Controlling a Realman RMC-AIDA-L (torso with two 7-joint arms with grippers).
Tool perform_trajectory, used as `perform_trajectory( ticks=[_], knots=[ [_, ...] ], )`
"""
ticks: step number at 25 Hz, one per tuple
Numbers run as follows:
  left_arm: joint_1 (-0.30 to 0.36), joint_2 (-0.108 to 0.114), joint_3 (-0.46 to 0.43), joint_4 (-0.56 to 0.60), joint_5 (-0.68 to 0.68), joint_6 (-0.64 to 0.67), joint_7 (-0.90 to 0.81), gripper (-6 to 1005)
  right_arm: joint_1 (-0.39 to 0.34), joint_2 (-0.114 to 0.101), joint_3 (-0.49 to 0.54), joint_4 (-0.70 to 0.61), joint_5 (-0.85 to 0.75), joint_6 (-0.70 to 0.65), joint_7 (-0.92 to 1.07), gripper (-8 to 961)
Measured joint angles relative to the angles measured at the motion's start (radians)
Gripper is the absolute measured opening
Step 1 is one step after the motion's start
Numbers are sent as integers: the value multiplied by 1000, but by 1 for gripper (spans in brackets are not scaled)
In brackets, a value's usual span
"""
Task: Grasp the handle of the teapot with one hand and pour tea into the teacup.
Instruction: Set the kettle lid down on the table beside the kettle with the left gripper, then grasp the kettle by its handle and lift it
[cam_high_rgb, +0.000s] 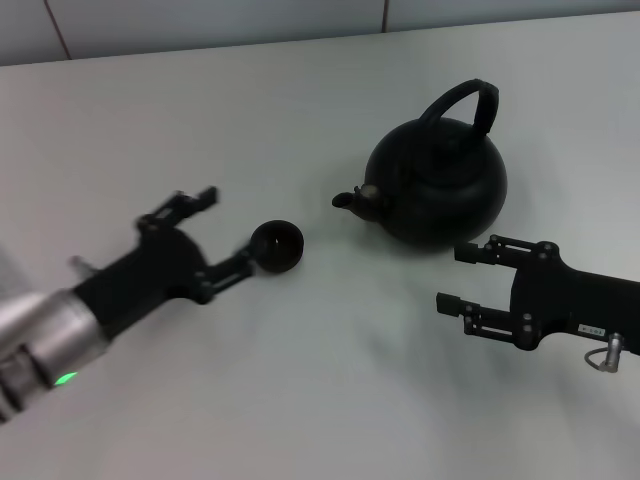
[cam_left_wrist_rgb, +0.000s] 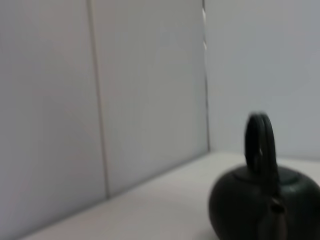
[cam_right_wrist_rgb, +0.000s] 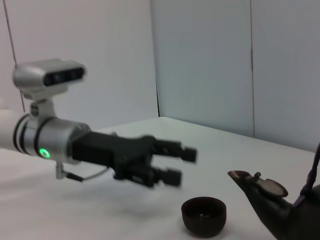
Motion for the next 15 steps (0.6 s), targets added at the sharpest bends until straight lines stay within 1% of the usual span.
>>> perform_trajectory(
  ticks=[1, 2, 8, 10, 11, 12, 15],
  knots=[
    [59, 2, 3, 78, 0, 92, -57, 814, 3, 0, 0, 1, 0, 0, 0, 668],
    [59, 2, 3, 78, 0, 92, -57, 814, 3, 0, 0, 1, 0, 0, 0, 668],
    [246, 12, 21, 313, 0, 349, -250, 814, 9, 1, 2, 3, 0, 1, 1, 668],
    [301, 21, 31, 379, 0, 410, -298, 813, 10, 1, 2, 4, 0, 1, 1, 668],
    [328, 31, 42, 409, 0, 436, -329, 813, 9, 2, 3, 6, 6, 1, 1, 669],
    [334, 35, 47, 414, 0, 441, -336, 813, 9, 2, 3, 6, 6, 1, 1, 669],
    [358, 55, 90, 428, 2, 459, -366, 813, 4, 2, 4, 7, 22, -2, 1, 669]
  ],
)
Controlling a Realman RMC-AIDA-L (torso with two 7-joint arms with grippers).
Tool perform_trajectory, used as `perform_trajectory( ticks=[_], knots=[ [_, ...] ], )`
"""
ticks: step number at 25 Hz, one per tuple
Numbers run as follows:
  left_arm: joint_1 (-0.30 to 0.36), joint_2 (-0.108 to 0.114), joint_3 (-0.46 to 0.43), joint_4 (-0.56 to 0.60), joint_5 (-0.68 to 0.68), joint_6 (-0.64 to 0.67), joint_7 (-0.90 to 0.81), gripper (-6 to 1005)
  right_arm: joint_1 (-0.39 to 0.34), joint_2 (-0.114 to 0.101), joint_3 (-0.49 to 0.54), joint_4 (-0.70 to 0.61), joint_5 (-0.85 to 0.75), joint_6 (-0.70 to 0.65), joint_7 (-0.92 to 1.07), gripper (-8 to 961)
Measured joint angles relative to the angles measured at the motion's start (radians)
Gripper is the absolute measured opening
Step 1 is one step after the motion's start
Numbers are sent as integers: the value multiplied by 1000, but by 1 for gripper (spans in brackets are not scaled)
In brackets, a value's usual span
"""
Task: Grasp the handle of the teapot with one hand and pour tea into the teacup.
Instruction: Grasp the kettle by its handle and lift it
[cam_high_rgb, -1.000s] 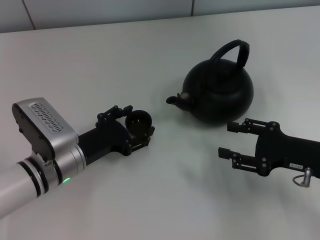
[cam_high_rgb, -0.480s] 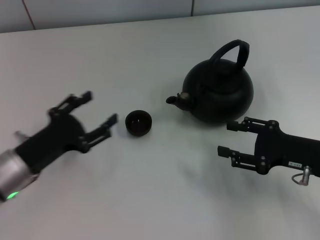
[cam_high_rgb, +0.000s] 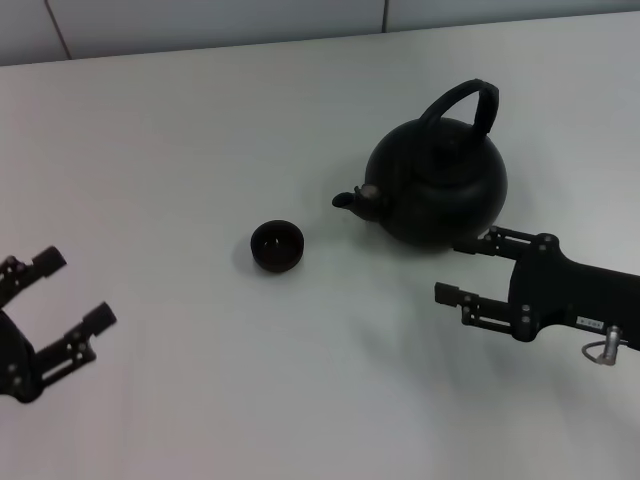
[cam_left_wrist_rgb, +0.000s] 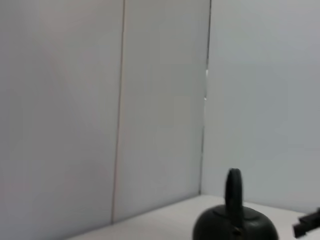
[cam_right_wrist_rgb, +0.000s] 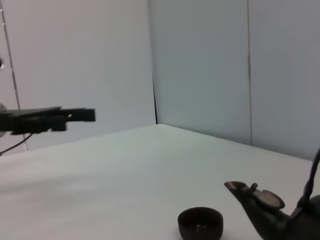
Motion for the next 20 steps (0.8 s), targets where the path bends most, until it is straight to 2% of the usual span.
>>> perform_trajectory(
  ticks=[1, 5, 10, 20],
  knots=[
    [5, 7, 31, 5, 3, -12, 3, 813, -3, 0, 0, 0, 4, -3, 0, 669],
    [14, 12, 65, 37, 42, -60, 7, 813, -7, 0, 0, 0, 5, -4, 0, 669],
    [21, 1, 65, 79, 135, -108, 32, 812, -11, 0, 0, 0, 6, -4, 0, 669],
    [13, 5, 66, 82, 144, -116, 32, 812, -17, 2, -1, 24, 10, -3, -6, 669]
  ],
)
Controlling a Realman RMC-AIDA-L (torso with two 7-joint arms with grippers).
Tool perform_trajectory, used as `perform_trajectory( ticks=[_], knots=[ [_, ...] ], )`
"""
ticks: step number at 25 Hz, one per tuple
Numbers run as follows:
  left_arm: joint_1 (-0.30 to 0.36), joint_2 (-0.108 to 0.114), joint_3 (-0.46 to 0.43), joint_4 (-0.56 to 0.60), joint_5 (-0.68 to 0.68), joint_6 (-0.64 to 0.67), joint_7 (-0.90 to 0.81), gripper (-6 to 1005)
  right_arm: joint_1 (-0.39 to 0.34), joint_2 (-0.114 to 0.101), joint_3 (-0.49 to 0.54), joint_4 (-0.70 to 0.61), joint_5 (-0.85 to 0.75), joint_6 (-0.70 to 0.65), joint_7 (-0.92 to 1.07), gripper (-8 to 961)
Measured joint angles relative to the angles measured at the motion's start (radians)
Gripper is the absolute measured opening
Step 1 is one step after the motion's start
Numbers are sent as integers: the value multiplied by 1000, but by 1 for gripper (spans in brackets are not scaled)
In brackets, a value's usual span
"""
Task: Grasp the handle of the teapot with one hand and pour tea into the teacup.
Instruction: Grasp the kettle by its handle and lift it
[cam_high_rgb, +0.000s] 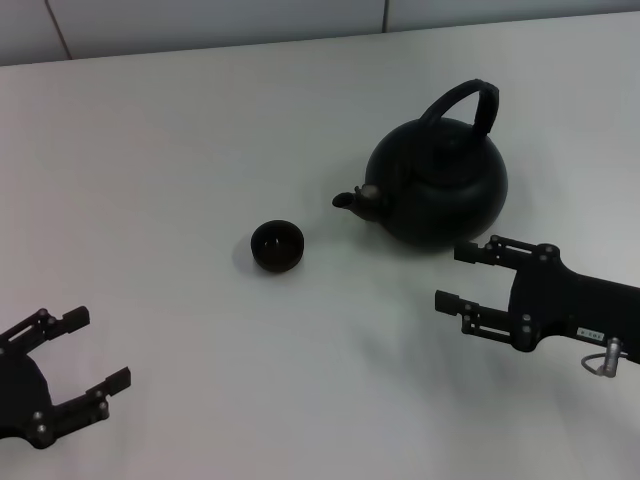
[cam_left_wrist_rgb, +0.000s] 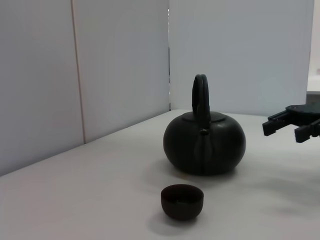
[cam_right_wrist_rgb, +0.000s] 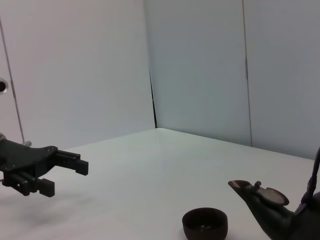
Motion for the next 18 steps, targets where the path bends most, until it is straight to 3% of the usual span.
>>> perform_trajectory(
  ticks=[7, 10, 11, 16, 18],
  knots=[
    [-1, 0, -3, 1, 0, -11, -3, 811, -69, 2, 1, 85, 179, -2, -136, 669],
    [-2, -4, -3, 1, -4, -14, -8, 811, -111, 4, 2, 193, 384, 5, -272, 669],
    [-2, -5, -3, 1, -5, -14, -8, 811, -127, 5, 2, 281, 528, 12, -388, 669],
    [-7, -12, -6, -2, -5, -15, -6, 811, -119, 7, -7, 467, 754, 48, -638, 669],
    [-8, -13, -9, -4, -6, -15, -7, 811, -115, 6, -10, 474, 754, 52, -643, 668]
  ],
)
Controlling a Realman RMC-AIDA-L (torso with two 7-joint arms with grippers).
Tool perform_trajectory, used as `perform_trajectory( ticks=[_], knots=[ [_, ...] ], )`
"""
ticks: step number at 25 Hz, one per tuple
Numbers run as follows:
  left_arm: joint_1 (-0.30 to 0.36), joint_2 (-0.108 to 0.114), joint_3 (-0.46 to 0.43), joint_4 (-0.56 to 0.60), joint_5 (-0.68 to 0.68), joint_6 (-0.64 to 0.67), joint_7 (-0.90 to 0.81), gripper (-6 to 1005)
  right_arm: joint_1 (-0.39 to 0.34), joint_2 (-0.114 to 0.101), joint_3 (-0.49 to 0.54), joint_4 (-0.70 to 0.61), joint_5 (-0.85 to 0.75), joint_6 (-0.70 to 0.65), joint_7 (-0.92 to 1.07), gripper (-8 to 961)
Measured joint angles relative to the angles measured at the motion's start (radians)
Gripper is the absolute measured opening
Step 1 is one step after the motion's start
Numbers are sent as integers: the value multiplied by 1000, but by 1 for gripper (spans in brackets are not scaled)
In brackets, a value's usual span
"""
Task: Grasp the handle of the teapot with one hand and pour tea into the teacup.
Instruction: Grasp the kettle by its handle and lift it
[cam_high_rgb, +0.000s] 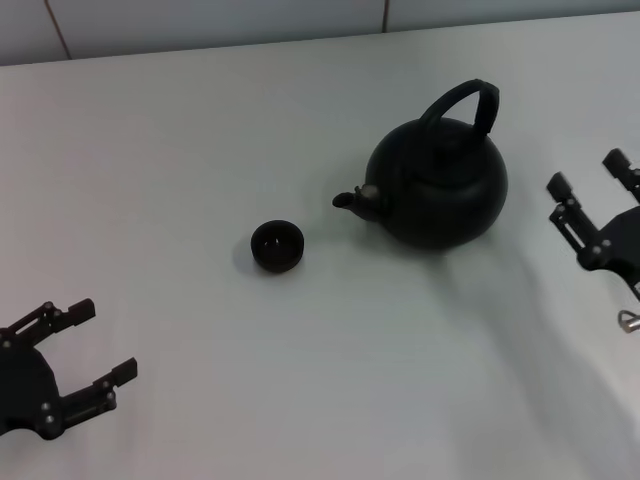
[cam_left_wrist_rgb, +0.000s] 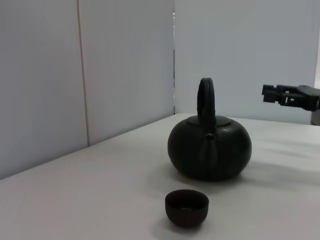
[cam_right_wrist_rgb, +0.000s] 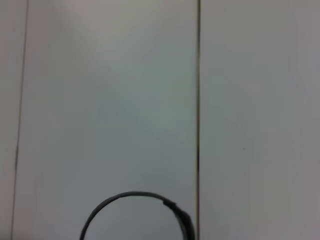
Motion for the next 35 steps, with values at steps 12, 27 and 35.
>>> perform_trajectory(
  ticks=[12, 27, 35],
  knots=[
    [-13, -10, -21, -3, -1, -5, 3, 810, 70, -6, -6, -120, -38, 119, 175, 668],
    [-17, -32, -66, -3, -3, -18, 7, 809, 217, -11, -50, -320, -191, 334, 488, 669],
    [-17, -35, -71, -6, -4, -17, 6, 809, 256, -16, -113, -344, -193, 395, 534, 628]
  ],
)
